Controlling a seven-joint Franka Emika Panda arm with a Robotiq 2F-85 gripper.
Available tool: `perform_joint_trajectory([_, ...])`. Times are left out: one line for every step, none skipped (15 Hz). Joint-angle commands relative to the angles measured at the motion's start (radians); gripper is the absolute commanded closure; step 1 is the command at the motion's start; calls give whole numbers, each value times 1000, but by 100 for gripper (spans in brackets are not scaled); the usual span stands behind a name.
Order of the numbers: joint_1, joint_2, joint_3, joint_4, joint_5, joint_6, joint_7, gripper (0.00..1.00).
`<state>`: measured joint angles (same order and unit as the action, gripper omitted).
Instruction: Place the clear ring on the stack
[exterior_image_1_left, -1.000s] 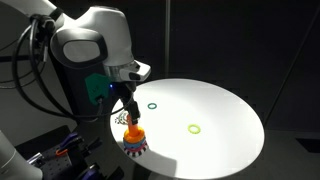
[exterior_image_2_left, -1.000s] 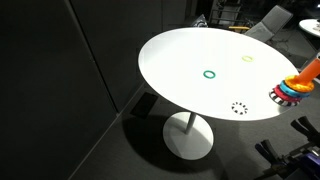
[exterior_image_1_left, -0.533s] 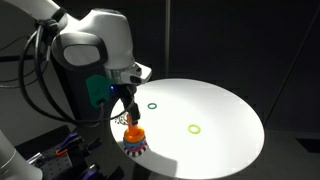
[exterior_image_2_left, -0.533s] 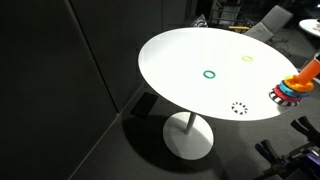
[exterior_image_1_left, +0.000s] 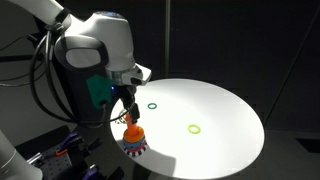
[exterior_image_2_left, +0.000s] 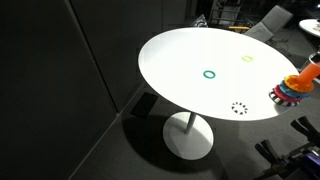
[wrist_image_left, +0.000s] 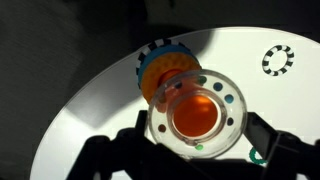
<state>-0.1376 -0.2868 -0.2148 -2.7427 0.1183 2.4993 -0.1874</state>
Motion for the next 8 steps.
perform_joint_trajectory([-16, 24, 32, 32, -67, -15, 47, 30])
perform_joint_trajectory([-23, 27, 46, 37, -103, -19, 74, 30])
perform_joint_trajectory([-34, 30, 65, 43, -153, -23, 113, 30])
perform_joint_trajectory([-41, 31, 80, 50, -197, -29, 145, 30])
perform_joint_trajectory([-46, 30, 94, 55, -237, -33, 177, 30])
perform_joint_trajectory([-47, 27, 105, 59, -266, -39, 197, 30])
perform_joint_trajectory([-44, 26, 112, 61, -286, -41, 211, 30])
perform_joint_trajectory([-40, 26, 115, 63, -294, -43, 214, 30])
